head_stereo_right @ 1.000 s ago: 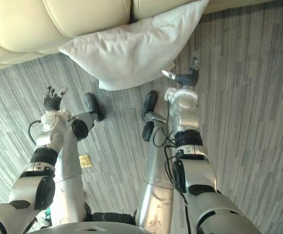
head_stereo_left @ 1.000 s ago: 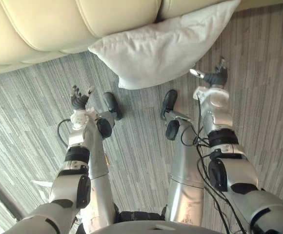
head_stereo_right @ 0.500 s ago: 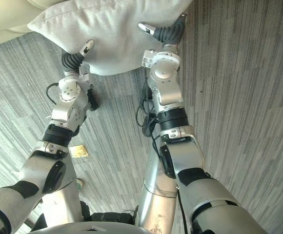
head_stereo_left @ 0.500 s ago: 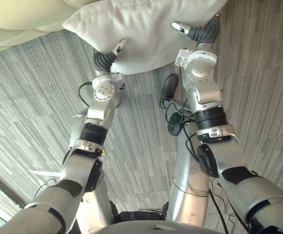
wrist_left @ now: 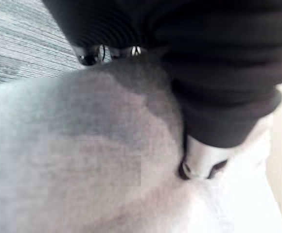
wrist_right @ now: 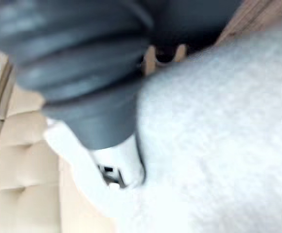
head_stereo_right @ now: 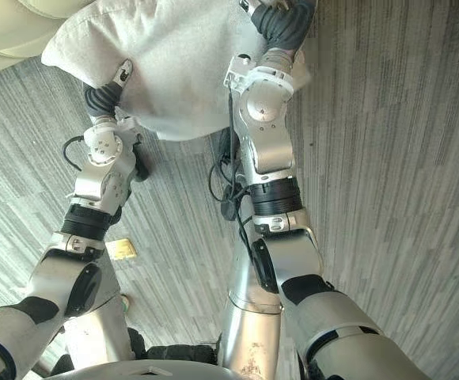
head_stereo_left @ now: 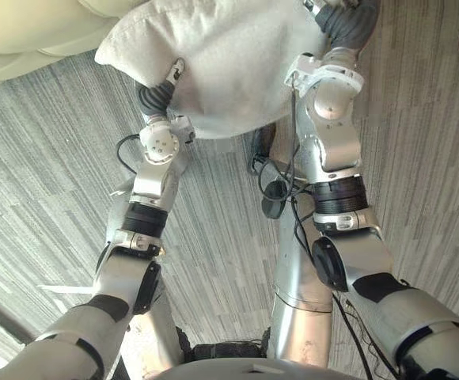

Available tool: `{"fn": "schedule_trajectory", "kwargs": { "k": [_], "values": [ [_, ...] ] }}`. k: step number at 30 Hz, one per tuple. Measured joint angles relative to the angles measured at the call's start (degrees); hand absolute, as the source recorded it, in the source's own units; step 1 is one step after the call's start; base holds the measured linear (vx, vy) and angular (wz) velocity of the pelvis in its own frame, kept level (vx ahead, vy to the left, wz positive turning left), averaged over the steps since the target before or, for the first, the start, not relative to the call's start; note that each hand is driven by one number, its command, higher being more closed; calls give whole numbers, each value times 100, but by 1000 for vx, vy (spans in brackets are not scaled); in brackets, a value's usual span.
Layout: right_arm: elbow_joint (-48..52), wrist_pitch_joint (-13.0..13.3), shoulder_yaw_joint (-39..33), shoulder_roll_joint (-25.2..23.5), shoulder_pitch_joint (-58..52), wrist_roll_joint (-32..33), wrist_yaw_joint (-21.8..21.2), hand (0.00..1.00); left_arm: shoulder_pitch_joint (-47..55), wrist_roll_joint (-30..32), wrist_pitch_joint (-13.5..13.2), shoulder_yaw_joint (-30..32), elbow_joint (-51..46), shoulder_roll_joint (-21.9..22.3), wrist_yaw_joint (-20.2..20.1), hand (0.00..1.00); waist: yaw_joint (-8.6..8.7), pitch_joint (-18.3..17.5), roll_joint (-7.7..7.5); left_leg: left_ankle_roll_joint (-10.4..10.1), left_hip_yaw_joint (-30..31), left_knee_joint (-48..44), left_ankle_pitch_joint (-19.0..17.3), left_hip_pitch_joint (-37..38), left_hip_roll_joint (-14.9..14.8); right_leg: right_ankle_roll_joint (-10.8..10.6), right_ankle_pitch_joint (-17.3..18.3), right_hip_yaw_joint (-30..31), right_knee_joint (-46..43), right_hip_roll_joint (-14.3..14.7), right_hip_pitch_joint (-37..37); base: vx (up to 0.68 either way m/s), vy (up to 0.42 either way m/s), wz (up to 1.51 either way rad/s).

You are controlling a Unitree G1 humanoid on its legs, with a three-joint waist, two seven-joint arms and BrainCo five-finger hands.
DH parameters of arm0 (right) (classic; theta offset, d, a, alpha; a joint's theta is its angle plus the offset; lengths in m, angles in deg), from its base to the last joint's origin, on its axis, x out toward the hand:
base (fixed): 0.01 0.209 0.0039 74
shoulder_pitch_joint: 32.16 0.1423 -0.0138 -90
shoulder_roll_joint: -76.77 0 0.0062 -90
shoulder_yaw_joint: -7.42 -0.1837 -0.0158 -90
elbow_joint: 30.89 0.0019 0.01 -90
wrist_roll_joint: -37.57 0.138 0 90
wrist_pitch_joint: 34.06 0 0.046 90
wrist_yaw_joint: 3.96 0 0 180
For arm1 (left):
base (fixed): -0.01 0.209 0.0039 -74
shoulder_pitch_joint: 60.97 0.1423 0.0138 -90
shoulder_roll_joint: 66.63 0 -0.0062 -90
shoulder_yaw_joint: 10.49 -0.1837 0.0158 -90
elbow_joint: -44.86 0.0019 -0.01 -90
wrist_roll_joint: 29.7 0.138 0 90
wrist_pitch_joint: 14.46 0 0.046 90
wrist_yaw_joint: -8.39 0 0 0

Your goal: Pick up cushions and gather them together orderly.

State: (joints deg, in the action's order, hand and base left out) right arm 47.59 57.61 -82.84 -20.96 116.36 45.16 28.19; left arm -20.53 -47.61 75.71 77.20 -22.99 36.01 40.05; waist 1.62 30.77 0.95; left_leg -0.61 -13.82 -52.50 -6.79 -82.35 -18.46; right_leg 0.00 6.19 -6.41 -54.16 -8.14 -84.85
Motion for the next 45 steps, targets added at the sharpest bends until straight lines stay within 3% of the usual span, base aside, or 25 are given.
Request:
{"fn": "schedule_trajectory", "kwargs": {
  "k": [8, 11, 13, 14, 15, 18, 20, 24, 26, 28, 32, 39, 45],
  "values": [
    [457, 448, -58, -562, -1130, 370, -216, 100, 698, 12, -3, 16, -874, 186, 50, 100, 15, -8, -4, -126, 18, 563, 150, 899, 33, 56, -36, -176, 507, 72, 939, -47, -42, 2],
    [684, 518, -44, -684, -1873, 446, -388, 100, 1079, 79, -11, -15, -1228, 293, 34, 100, 19, -10, -5, -158, 42, 675, 146, 1393, 47, 55, -36, -224, 685, 106, 1481, -18, -45, 1],
    [859, 598, -17, -896, -2652, 454, -559, 100, 1611, 247, -14, -140, -1627, 349, -9, 100, -9, -55, -8, -178, -15, 852, 28, 2138, 52, 11, -8, -238, 928, 150, 2225, -3, -45, -6],
    [859, 620, 13, -920, -2796, 460, -580, 100, 1739, 252, -23, -167, -1684, 365, -12, 100, -16, -147, -8, -170, -20, 881, 11, 2198, 58, -10, 8, -236, 954, 149, 2291, 10, -45, -4],
    [870, 709, 94, -982, -3286, 516, -653, 100, 2154, 322, -57, -269, -1813, 441, -72, 100, -19, -599, -19, -216, -28, 936, -53, 2252, 88, -71, 81, -230, 1006, 142, 2345, 47, -34, 3],
    [1099, 771, 247, -1002, -4150, 613, -947, 100, 2730, 464, -65, -429, -2136, 521, -219, 100, -52, -678, -18, -242, -27, 1138, -130, 3162, 139, -143, 144, -292, 1300, 143, 3332, 89, -16, 10],
    [1120, 868, 364, -1002, -4683, 689, -1184, 100, 3193, 549, -69, -529, -2342, 518, -348, 100, -56, -924, -49, -290, -41, 1350, -171, 3624, 211, -172, 161, -349, 1534, 136, 3825, 114, -2, 14],
    [1340, 845, 675, -920, -5610, 765, -1611, 100, 4211, 734, -72, -588, -2909, 463, -629, 100, -176, -1223, -117, -325, -192, 1801, -225, 4879, 308, -215, 154, -379, 2103, 155, 5085, 152, 16, 1],
    [1534, 701, 717, -859, -5946, 274, -1818, 100, 4671, 997, -72, -586, -3259, 376, -843, 100, -246, -1314, -115, -344, -272, 2111, -246, 5586, 353, -259, 99, -392, 2538, 191, 5826, 188, 44, -5],
    [1554, 655, 811, -801, -6236, 86, -1957, 100, 5106, 1136, -100, -584, -3435, 372, -998, 100, -297, -1719, -117, -353, -346, 2326, -272, 5937, 381, -303, 16, -396, 2949, 235, 6224, 175, 48, -5],
    [1503, 544, 804, -809, -6521, -133, -2218, 100, 5716, 1141, -139, -540, -3447, 389, -1242, 100, -314, -2113, -129, -362, -343, 2794, -250, 6625, 552, -432, -219, -409, 3731, 258, 7059, 175, 45, 4],
    [1203, 433, 800, -812, -6626, -138, -2437, 100, 6246, 1126, -138, -459, -3270, 439, -1461, 100, -341, -2478, -184, -332, -13, 3268, -233, 7179, 887, -519, -776, -359, 5008, 243, 8026, 97, 64, -2],
    [1027, 419, 808, -803, -6606, -134, -2578, 100, 6421, 981, -137, -454, -3234, 391, -1468, 100, -375, -2608, -234, -301, -29, 3336, -254, 7294, 975, -449, -840, -270, 5149, 202, 8106, -24, 31, -5]
  ]
}}
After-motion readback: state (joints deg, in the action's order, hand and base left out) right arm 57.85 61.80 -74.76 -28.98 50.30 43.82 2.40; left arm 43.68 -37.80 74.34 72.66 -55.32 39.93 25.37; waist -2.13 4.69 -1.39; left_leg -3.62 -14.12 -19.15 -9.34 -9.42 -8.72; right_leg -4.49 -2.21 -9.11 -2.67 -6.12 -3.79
